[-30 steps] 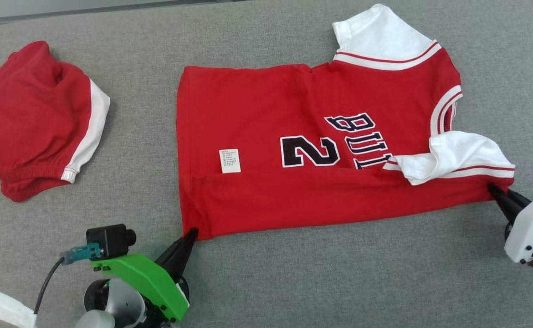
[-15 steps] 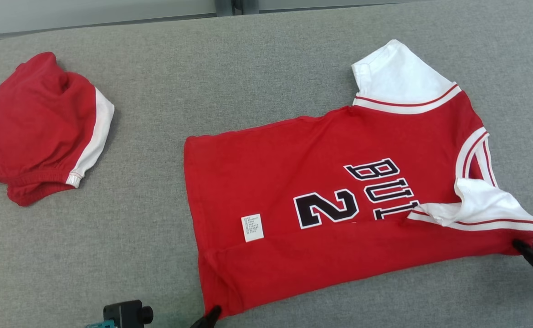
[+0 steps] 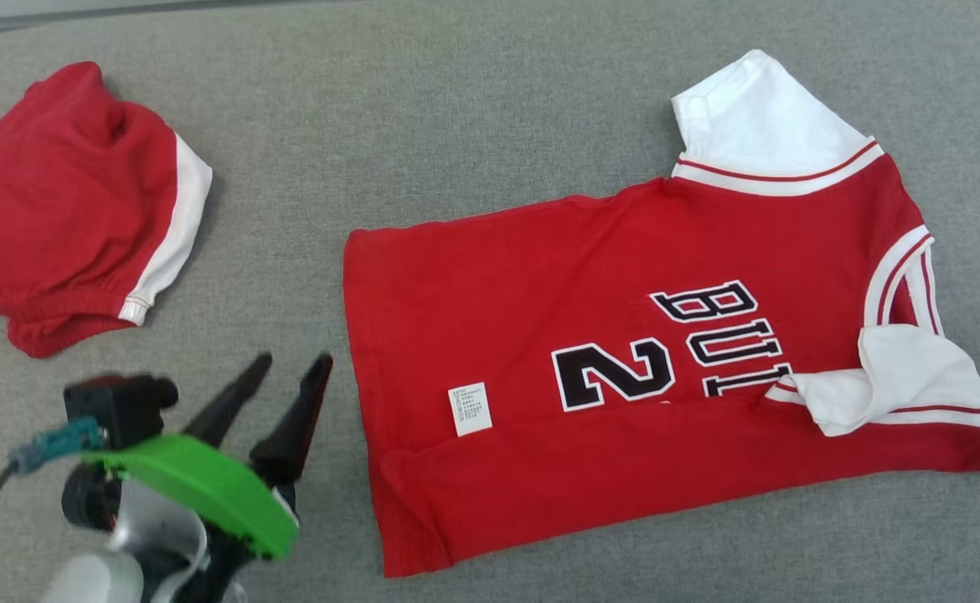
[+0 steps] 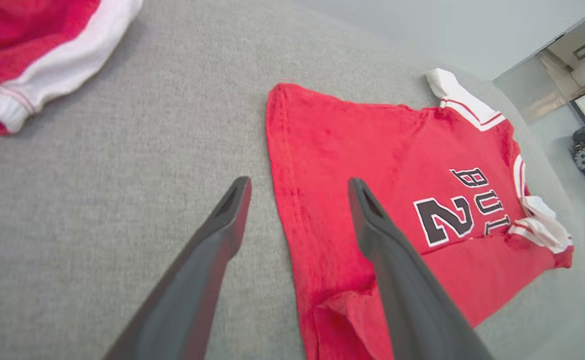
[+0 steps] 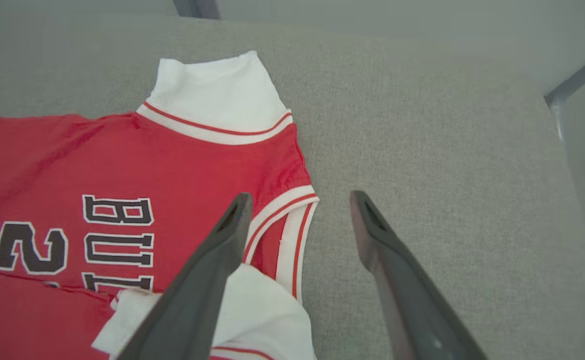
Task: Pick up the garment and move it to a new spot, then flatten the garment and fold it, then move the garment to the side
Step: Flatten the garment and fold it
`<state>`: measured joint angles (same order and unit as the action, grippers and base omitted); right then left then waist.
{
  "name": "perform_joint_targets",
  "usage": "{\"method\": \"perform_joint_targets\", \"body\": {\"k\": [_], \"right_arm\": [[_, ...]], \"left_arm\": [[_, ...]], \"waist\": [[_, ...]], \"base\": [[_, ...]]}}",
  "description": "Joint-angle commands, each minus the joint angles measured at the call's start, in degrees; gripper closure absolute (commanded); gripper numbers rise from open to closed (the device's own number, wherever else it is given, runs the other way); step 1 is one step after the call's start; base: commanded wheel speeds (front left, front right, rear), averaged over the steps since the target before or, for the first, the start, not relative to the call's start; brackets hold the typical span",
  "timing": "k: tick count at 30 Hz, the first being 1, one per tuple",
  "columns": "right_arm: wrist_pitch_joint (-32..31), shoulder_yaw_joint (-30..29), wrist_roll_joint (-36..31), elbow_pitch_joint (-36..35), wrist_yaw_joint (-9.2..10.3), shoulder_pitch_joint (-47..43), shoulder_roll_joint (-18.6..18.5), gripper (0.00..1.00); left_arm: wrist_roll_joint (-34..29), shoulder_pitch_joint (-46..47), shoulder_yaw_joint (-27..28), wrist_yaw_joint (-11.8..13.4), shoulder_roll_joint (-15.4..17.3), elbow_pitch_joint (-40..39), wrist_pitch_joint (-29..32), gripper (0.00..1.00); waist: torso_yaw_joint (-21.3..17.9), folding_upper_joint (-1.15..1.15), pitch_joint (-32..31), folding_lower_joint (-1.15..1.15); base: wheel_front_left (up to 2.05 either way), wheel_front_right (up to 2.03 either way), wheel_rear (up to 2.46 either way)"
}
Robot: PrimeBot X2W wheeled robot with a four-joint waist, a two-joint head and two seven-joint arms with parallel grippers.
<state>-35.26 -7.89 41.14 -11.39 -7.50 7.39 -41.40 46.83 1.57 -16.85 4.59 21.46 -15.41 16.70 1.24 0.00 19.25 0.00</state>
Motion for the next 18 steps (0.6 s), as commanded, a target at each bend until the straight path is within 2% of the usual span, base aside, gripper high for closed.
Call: {"method": "perform_joint_targets", "body": {"k": [1, 6, 10, 12, 18], "right_arm": [[-0.89, 0.98, -1.25, 0.19, 0.02, 4.32, -0.03, 0.00], [-2.56, 7.99, -6.03, 5.99, 0.02, 21.32, 0.89, 0.00], [-2.02, 13.45, -9.38, 14.35, 0.03, 32.25, 2.45, 0.00], [-1.58, 16.08, -10.27, 18.32, 0.02, 35.77, 3.37, 0.00], [-0.72, 21.14, -10.59, 26.79, 0.02, 42.51, 2.71, 0.00]], "left_arm": [[-1.84, 5.03, -0.56, 0.51, 0.22, 1.45, 0.87, 0.00], [-4.26, 20.24, -4.21, -0.72, -3.47, 10.18, 4.00, 0.00], [-5.80, 28.84, -7.23, -2.61, -6.53, 18.12, 4.86, 0.00], [-7.07, 31.32, -8.56, -3.43, -7.18, 21.52, 4.48, 0.00], [-6.92, 34.48, -10.87, -5.78, -8.98, 25.92, 4.99, 0.00]], "waist": [[2.18, 0.00, 6.60, 0.00], [5.36, 0.00, 13.01, 0.00], [8.16, 0.00, 16.12, 0.00], [8.86, 0.00, 16.31, 0.00], [9.91, 0.00, 17.12, 0.00]], "base": [[0.00, 0.00, 0.00], [0.00, 0.00, 0.00], [0.00, 0.00, 0.00], [0.00, 0.00, 0.00], [0.00, 0.00, 0.00]]}}
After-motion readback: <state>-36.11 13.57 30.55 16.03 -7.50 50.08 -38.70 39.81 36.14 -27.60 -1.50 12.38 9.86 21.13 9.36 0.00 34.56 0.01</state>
